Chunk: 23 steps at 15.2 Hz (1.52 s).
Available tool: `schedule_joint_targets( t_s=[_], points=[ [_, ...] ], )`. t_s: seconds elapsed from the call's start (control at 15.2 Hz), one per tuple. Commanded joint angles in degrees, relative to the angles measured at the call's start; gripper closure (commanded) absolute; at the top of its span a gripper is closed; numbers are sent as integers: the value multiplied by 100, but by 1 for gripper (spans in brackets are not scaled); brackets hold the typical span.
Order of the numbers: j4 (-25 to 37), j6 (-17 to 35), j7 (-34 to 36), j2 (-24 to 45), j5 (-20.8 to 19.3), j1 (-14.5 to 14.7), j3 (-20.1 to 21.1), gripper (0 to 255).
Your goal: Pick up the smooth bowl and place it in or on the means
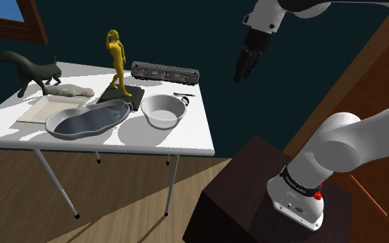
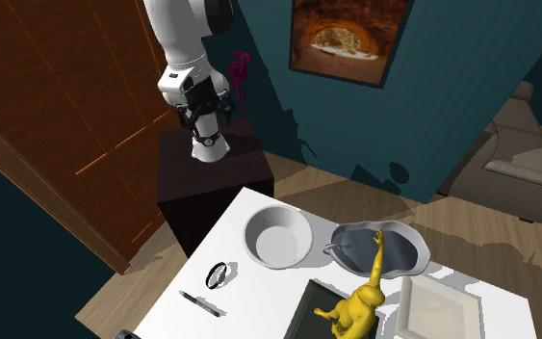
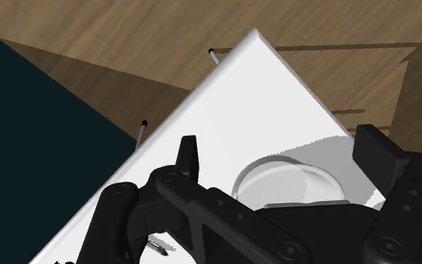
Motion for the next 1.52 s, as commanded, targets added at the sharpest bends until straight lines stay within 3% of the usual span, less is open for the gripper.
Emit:
schedule_joint_targets(
  t_s=[0.0,0.73,1.45],
  points=[
    [-33,431,-87,384,102,6,-58,0],
    [561,2130,-756,2718,941,148,-355,0],
    [2168,2858,-1608,5230,2151,113,-346,0]
  ],
)
